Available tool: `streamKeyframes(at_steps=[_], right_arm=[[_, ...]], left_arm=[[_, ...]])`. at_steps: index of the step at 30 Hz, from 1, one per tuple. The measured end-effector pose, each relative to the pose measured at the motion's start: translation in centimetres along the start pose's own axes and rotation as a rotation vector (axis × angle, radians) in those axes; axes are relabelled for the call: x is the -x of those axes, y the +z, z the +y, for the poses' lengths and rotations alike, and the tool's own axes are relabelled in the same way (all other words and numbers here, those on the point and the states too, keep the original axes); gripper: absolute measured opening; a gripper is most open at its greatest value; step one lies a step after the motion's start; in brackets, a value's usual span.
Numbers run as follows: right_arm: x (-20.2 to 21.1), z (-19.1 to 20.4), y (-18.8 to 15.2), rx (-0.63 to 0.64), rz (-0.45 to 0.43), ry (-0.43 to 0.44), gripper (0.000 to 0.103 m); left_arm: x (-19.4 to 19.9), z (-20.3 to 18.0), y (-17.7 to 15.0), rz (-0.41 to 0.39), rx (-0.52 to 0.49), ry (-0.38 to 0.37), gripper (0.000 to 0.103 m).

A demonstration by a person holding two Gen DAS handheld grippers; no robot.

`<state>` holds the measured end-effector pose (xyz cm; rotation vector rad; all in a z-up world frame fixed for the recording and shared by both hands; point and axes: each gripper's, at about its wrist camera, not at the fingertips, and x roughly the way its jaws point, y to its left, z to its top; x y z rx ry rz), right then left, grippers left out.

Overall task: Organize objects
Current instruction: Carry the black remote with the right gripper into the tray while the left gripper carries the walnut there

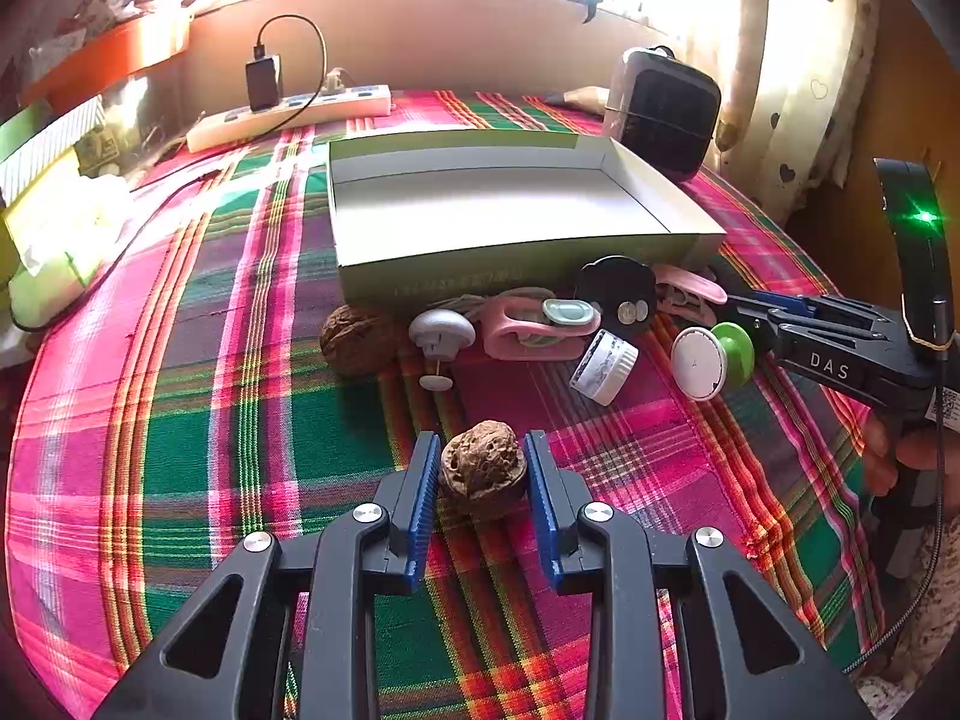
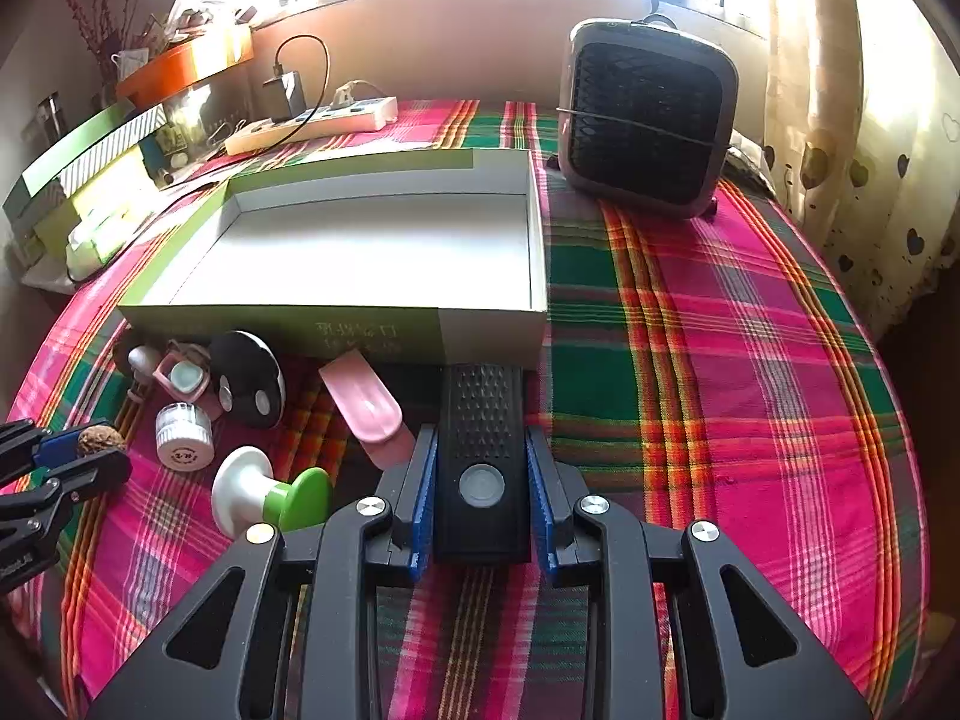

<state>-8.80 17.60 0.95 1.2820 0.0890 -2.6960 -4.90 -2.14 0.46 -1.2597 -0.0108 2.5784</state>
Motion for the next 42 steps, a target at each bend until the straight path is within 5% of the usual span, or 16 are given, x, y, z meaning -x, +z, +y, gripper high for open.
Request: streamKeyframes(at_steps=[25, 42], right_arm=[[3.6, 0.9, 2.6, 0.034, -0.046, 0.04, 0.028], [1.1, 4.0, 7.8, 0.083, -0.022, 0.142, 0.028]], left_arm=[[2.3, -0.5, 4.3, -0.065, -0.013, -0.002, 0.027], [-0.5, 1.3, 9.9, -0.065, 0.0, -0.013, 0.027]])
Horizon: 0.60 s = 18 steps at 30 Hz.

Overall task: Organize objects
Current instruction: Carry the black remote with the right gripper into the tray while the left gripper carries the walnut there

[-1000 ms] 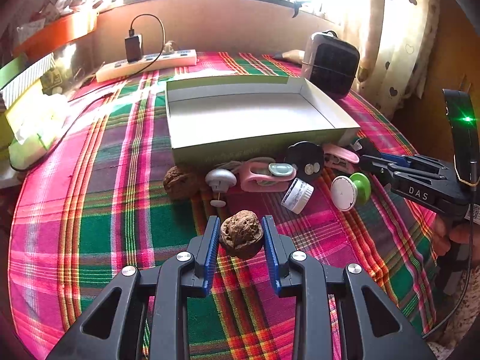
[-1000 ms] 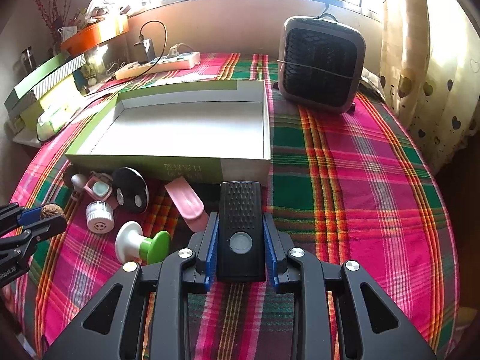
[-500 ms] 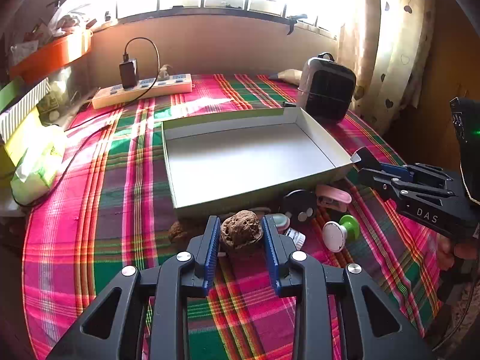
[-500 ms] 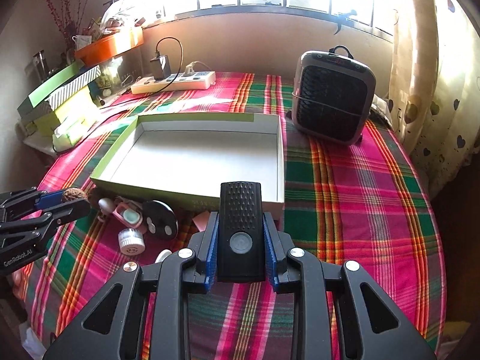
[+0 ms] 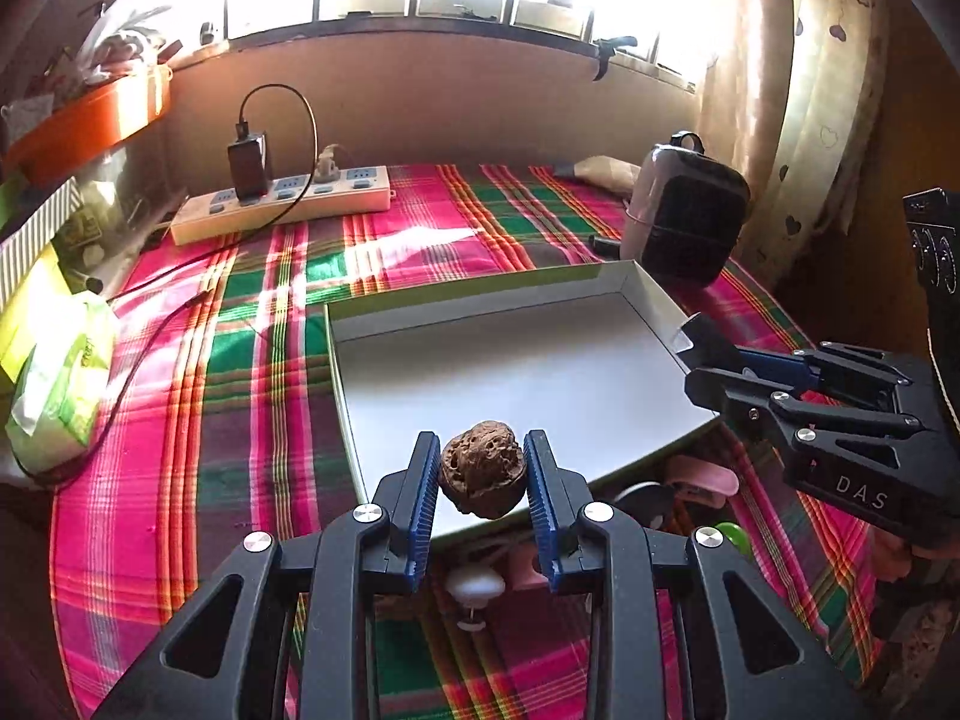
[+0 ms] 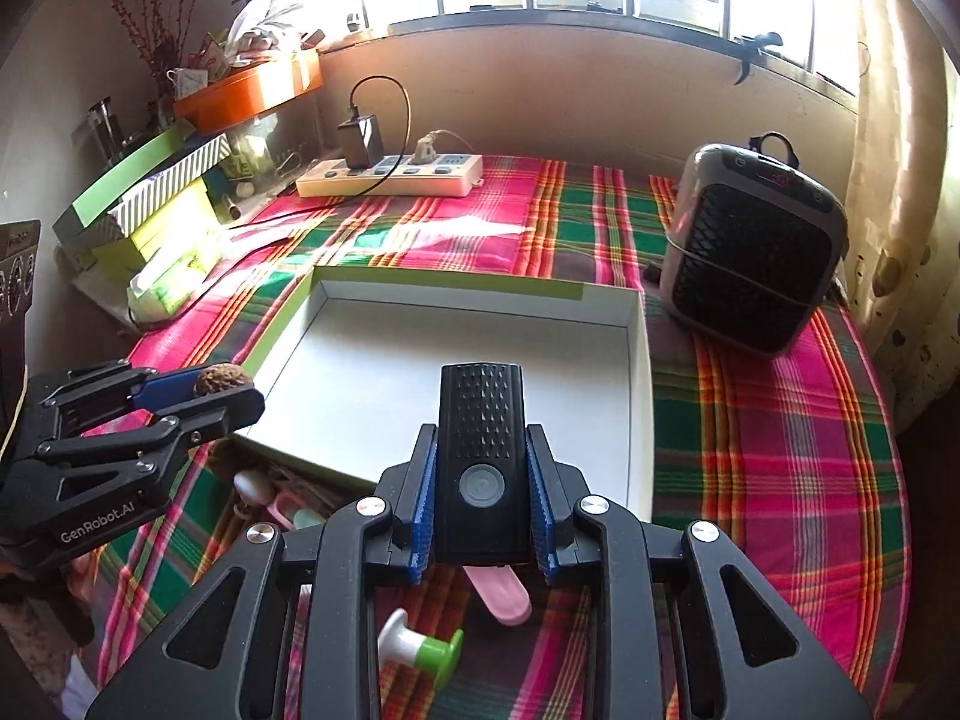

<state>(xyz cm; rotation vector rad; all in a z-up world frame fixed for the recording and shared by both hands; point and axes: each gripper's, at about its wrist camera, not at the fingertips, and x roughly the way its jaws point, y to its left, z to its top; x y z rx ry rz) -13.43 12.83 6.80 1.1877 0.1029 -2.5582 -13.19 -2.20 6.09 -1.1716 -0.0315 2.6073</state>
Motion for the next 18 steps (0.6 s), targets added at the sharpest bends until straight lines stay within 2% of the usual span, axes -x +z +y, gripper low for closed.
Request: streamKeyframes(at_steps=[10, 14, 18], right_arm=[[-3.8, 0.6, 3.3, -0.004, 0.044, 0.034, 0.028], [-5.7, 0.3, 4.2, -0.019, 0.07, 0.024, 0.028], [-7.2, 0.1, 4.6, -0.025, 0.095, 0.02, 0.028]], left_arm=[[-3.2, 1.5, 2.6, 0.026, 0.019, 0.037, 0.027], [-4.9, 2.1, 3.2, 0.055, 0.049, 0.037, 0.027], [-6.3, 2.1, 3.6, 0.068, 0.036, 0.051, 0.027]])
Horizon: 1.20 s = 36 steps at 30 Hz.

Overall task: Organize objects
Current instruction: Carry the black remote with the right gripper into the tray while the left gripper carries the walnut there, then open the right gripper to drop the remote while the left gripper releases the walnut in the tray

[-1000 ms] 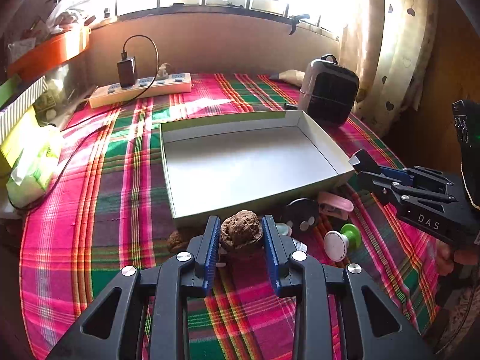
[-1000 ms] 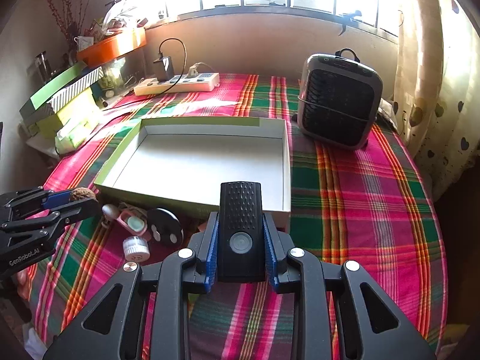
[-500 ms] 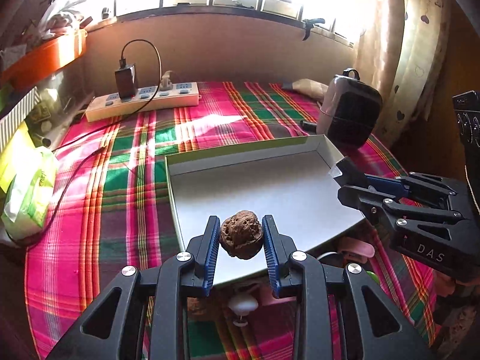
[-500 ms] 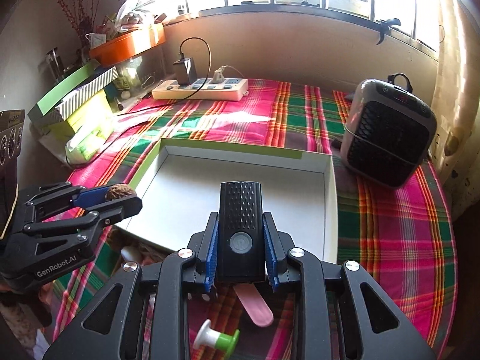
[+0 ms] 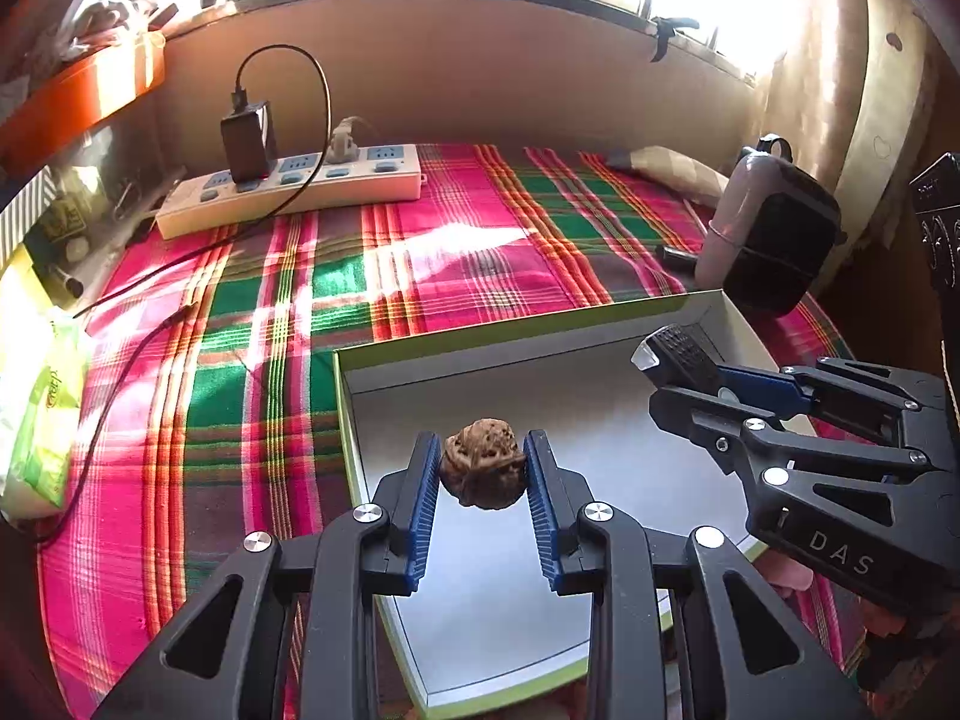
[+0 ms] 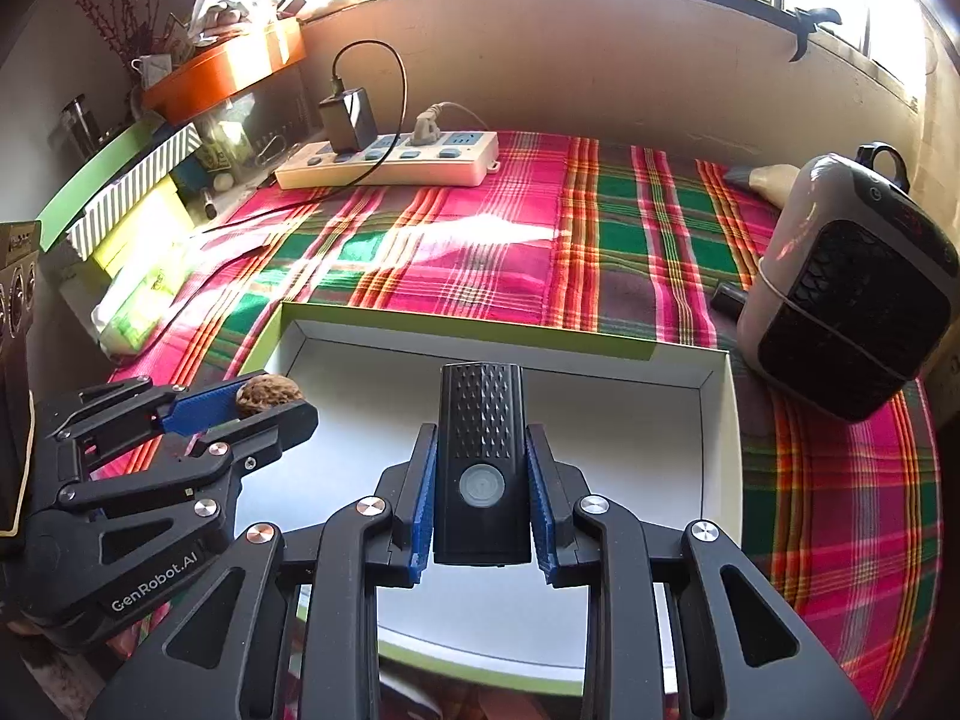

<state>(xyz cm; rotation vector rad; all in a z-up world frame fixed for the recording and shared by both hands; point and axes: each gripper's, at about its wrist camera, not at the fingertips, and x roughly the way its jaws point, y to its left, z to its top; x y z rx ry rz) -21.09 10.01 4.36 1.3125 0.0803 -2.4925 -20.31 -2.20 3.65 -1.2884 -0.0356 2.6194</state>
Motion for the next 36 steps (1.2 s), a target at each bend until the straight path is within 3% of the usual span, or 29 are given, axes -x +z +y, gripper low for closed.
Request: streamKeyframes(at_steps=[16, 36], right_arm=[[-3.6, -0.6, 1.0, -0.011, 0.05, -0.036, 0.028], [-4.4, -0.8, 0.8, -0.026, 0.06, -0.055, 0.028]], left_arm=[[-3.3, 0.4, 1.0, 0.042, -0.004, 0.02, 0.027], [-3.6, 0.3, 1.3, 0.042, -0.014, 0.049, 0.027]])
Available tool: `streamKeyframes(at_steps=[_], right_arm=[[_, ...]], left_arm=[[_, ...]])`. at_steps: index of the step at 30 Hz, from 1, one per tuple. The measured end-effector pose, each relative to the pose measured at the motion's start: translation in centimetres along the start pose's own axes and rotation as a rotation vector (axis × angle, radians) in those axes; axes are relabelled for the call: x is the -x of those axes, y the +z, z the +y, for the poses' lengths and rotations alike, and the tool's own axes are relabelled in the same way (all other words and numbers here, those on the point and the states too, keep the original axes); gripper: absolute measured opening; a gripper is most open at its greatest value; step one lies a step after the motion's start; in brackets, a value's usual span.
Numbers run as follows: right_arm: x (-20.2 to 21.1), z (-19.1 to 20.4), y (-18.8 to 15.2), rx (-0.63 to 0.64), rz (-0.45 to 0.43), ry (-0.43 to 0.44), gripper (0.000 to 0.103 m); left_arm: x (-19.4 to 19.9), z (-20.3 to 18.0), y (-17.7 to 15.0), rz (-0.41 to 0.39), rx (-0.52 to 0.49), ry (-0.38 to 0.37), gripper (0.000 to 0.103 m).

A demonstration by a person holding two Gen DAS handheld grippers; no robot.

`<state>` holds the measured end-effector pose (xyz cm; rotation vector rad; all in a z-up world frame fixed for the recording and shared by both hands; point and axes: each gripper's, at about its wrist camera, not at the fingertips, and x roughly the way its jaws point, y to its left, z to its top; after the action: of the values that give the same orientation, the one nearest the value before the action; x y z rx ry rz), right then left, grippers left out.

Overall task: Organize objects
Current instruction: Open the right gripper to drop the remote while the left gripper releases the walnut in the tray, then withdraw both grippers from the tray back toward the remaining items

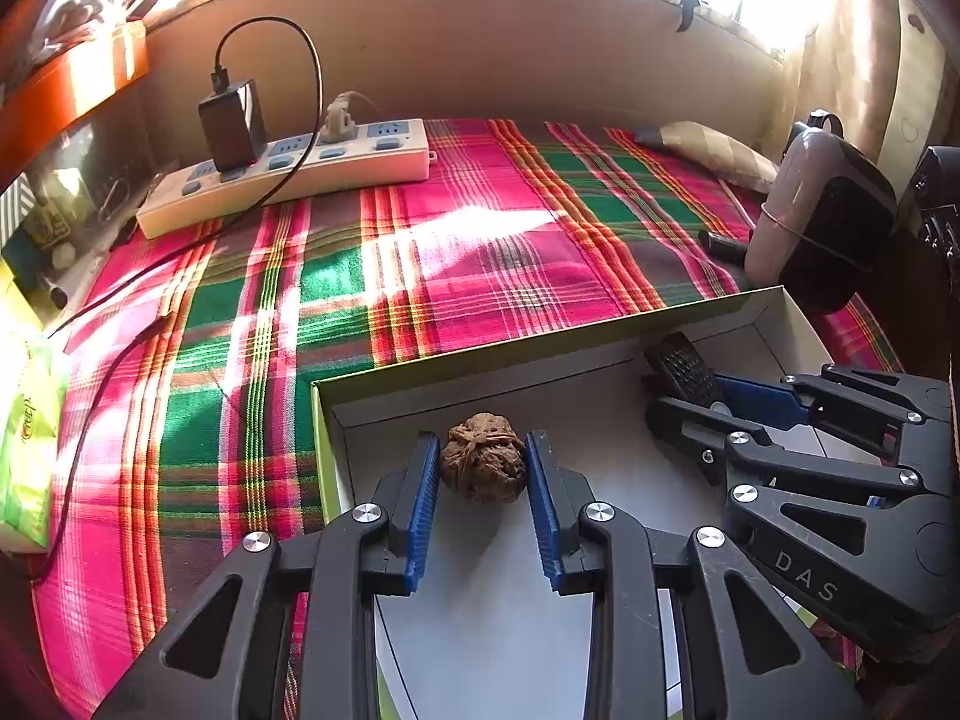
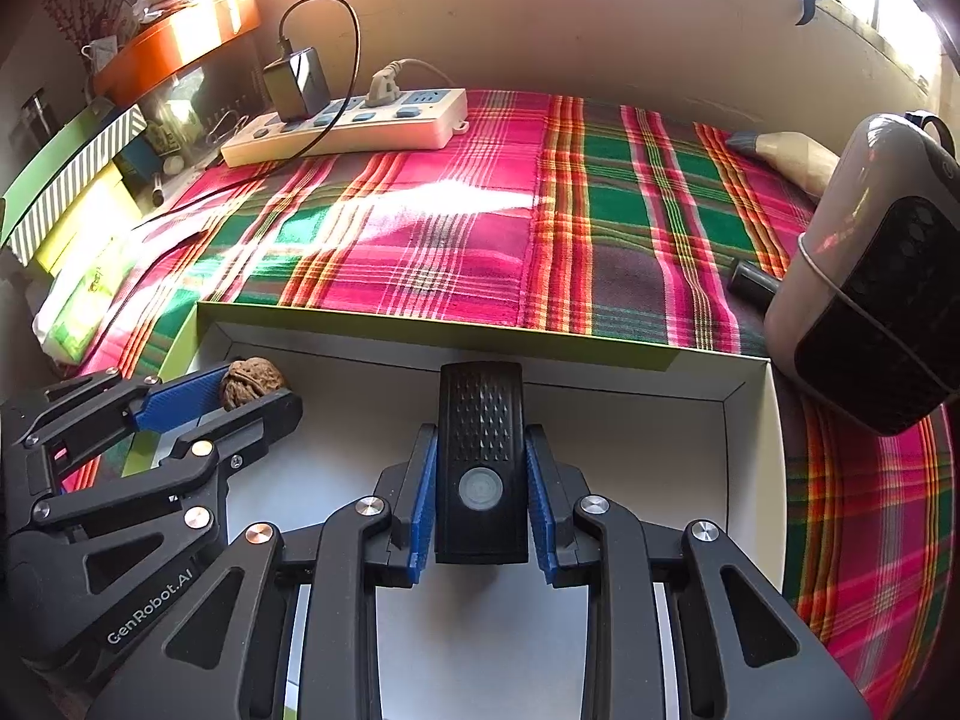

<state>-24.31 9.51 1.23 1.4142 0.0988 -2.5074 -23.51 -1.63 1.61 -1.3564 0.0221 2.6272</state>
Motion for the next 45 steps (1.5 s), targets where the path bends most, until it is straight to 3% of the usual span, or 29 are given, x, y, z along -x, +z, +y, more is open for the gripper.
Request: streamKeyframes(at_steps=[3, 6, 10, 13, 28, 45], right_arm=[[0.1, -0.1, 0.0, -0.007, 0.0, -0.001, 0.03], [0.4, -0.3, 0.0, -0.014, -0.006, -0.007, 0.041], [0.9, -0.5, -0.1, -0.024, -0.011, -0.006, 0.043], [1.1, -0.7, -0.3, -0.035, -0.012, -0.005, 0.049], [3.8, -0.7, -2.2, -0.059, -0.047, -0.006, 0.049], [8.7, 0.1, -7.0, -0.05, -0.137, -0.036, 0.049]], left_arm=[[0.1, 0.1, 0.0, 0.004, 0.003, -0.006, 0.028], [0.4, 0.1, -0.1, 0.002, 0.007, -0.006, 0.028], [1.0, 0.2, -0.2, -0.007, 0.013, -0.007, 0.036], [1.3, 0.3, -0.3, -0.007, 0.02, -0.006, 0.039], [4.1, 0.3, -2.2, -0.043, 0.043, -0.02, 0.04], [8.8, 0.4, -6.8, -0.11, 0.066, -0.02, 0.04]])
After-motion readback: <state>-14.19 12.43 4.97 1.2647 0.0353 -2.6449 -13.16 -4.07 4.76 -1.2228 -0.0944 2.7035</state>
